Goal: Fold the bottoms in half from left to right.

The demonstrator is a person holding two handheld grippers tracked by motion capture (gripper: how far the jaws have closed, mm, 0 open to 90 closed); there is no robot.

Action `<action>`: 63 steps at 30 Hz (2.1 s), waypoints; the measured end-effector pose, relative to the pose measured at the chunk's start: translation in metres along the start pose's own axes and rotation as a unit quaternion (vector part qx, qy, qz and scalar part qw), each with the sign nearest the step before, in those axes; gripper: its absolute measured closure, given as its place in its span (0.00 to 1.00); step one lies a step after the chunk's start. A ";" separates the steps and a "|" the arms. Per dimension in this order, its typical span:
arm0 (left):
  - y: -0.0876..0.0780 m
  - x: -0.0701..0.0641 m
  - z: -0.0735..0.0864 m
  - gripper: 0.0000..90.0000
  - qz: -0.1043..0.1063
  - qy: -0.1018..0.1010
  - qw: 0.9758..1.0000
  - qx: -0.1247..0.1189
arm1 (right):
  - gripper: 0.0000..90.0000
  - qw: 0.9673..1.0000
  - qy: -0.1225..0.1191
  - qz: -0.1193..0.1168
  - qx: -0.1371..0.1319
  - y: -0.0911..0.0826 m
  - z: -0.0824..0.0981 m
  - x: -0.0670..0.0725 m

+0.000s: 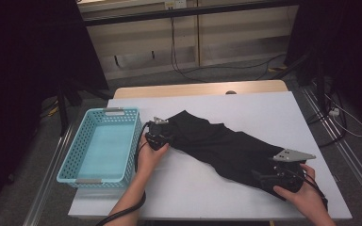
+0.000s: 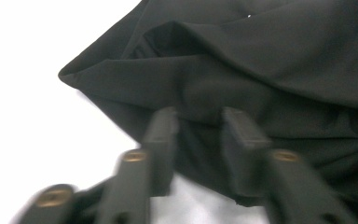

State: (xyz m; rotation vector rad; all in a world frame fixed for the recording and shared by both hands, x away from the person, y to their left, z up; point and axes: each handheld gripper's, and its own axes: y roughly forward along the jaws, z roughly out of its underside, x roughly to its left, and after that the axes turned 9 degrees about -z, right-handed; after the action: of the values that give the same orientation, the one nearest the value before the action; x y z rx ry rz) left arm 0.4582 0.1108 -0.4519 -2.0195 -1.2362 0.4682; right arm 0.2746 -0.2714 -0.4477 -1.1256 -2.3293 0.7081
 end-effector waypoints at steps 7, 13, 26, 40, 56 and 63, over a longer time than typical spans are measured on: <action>-0.006 0.004 0.000 1.00 -0.008 -0.009 1.000 0.010 | 0.25 1.000 -0.010 0.001 0.007 0.000 0.001 0.003; -0.024 0.010 0.004 1.00 -0.017 -0.024 1.000 0.007 | 0.25 1.000 -0.009 -0.006 0.006 0.001 0.002 0.006; -0.031 -0.014 -0.003 0.54 0.053 0.009 0.998 -0.031 | 0.24 1.000 -0.011 -0.017 0.004 0.004 0.000 0.010; -0.013 -0.042 -0.009 0.55 0.076 0.043 0.996 -0.017 | 0.25 1.000 -0.009 -0.021 0.006 0.004 0.001 0.009; -0.011 -0.040 -0.011 0.95 0.094 0.022 0.995 -0.002 | 0.25 1.000 -0.010 -0.025 0.002 0.003 0.001 0.008; -0.025 -0.021 -0.032 0.96 0.088 0.008 0.996 -0.013 | 0.25 1.000 -0.010 -0.024 -0.001 0.002 0.000 0.008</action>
State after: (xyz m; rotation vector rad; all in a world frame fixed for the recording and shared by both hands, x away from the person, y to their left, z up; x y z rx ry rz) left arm 0.4528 0.0876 -0.4130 -2.1595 -1.0641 0.5207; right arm 0.2715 -0.2644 -0.4472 -1.0633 -2.3670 0.7024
